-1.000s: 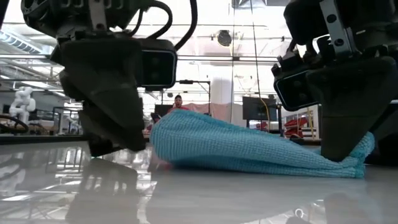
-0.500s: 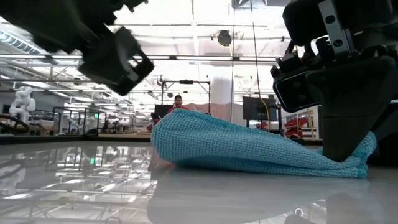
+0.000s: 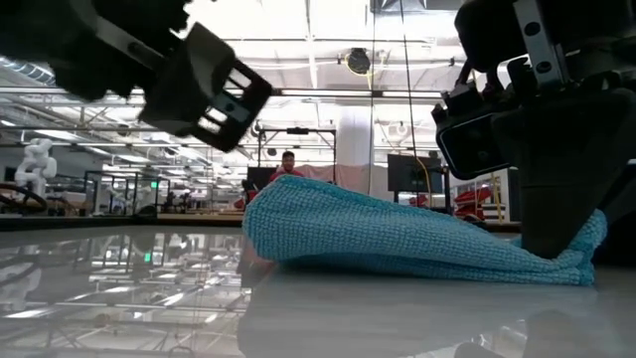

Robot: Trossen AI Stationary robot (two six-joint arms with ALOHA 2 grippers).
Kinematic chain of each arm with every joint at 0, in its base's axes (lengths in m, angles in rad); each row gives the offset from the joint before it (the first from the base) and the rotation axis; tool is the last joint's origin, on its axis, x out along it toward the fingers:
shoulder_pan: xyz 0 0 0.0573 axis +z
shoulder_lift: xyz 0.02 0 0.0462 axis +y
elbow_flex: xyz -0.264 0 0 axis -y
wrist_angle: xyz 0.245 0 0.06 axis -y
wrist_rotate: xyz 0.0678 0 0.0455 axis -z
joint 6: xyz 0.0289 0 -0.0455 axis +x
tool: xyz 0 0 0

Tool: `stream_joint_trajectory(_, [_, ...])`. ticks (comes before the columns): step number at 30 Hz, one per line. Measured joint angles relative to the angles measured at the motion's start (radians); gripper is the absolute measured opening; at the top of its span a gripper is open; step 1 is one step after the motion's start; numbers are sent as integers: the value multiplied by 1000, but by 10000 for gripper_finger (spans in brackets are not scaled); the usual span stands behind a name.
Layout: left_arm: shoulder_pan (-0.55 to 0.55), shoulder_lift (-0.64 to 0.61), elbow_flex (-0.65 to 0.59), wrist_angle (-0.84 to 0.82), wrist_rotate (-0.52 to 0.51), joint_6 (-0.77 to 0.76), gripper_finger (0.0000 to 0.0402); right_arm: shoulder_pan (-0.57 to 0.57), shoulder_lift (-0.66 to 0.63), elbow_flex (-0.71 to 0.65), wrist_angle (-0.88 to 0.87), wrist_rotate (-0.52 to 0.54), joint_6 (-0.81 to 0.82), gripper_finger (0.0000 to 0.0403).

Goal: Roll towel
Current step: Roll the blue microfiber towel

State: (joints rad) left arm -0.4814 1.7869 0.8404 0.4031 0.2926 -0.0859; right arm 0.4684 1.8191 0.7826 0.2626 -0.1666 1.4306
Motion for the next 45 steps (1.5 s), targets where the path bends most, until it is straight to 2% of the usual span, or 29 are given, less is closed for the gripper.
stream_joint_trajectory(7, [1,86,73,8,12,84,180,-4,0,0,0,0,-2,0])
stream_joint_trajectory(12, [20,134,145,-63,-76,147,180,-4,0,0,1,2,-2,0])
stream_joint_trajectory(14, [31,149,148,-95,-108,153,180,-4,0,0,1,3,-2,0])
stream_joint_trajectory(19, [60,173,152,-118,-79,153,180,-5,0,0,1,4,0,0])
stream_joint_trajectory(25, [68,174,152,-146,-106,200,180,-5,1,0,4,7,-1,0])
stream_joint_trajectory(32, [67,171,154,-230,-197,215,176,-5,1,0,6,12,-1,0])
stream_joint_trajectory(36, [66,171,154,-234,-232,199,136,-5,1,0,10,13,-2,0])
stream_joint_trajectory(42, [67,171,172,-265,-254,198,18,-5,1,0,21,12,-10,0])
stream_joint_trajectory(45, [67,172,183,-267,-249,194,12,-4,2,0,49,6,-51,2])
